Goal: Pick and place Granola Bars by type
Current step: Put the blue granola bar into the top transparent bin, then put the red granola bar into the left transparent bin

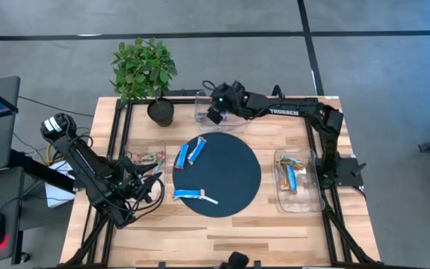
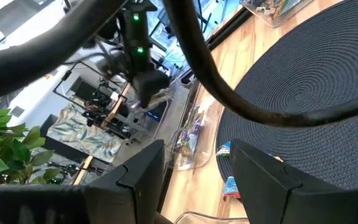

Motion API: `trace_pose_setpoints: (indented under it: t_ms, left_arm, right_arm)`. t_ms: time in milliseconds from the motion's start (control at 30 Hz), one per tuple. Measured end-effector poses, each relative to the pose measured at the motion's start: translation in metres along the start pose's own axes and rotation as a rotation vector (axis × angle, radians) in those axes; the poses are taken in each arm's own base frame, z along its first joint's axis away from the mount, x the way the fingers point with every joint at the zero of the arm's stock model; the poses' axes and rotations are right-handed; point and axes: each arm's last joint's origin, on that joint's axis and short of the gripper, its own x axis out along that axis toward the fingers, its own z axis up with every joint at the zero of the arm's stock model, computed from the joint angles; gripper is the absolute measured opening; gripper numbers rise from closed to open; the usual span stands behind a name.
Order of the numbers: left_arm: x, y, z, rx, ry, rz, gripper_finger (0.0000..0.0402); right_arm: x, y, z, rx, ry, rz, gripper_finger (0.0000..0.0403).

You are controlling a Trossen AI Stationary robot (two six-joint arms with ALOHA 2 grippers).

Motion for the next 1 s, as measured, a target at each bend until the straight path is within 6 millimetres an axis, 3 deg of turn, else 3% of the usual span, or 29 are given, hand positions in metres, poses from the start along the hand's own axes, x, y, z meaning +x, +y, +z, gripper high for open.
trace_pose_setpoints:
  t_ms: [200,567,833,1000]
  left_arm:
    - [0.0,0.0,0.0,0.001,0.0,0.0,0.0178]
    - [0.0,0.0,0.0,0.006,0.0,0.001,0.0178]
    - [0.0,0.0,0.0,0.006,0.001,0.0,0.0178]
    - [0.0,0.0,0.0,-0.002,0.003,-0.002,0.0178]
  right_arm:
    - [0.007,-0.006,-0.003,0.071,0.022,-0.015,0.0071]
    - [0.004,-0.007,-0.002,0.091,0.016,-0.02,0.0156]
    - [-0.009,0.014,0.002,0.047,0.0,0.017,0.0177]
    - [-0.042,0.039,0.007,-0.046,-0.027,0.08,0.0166]
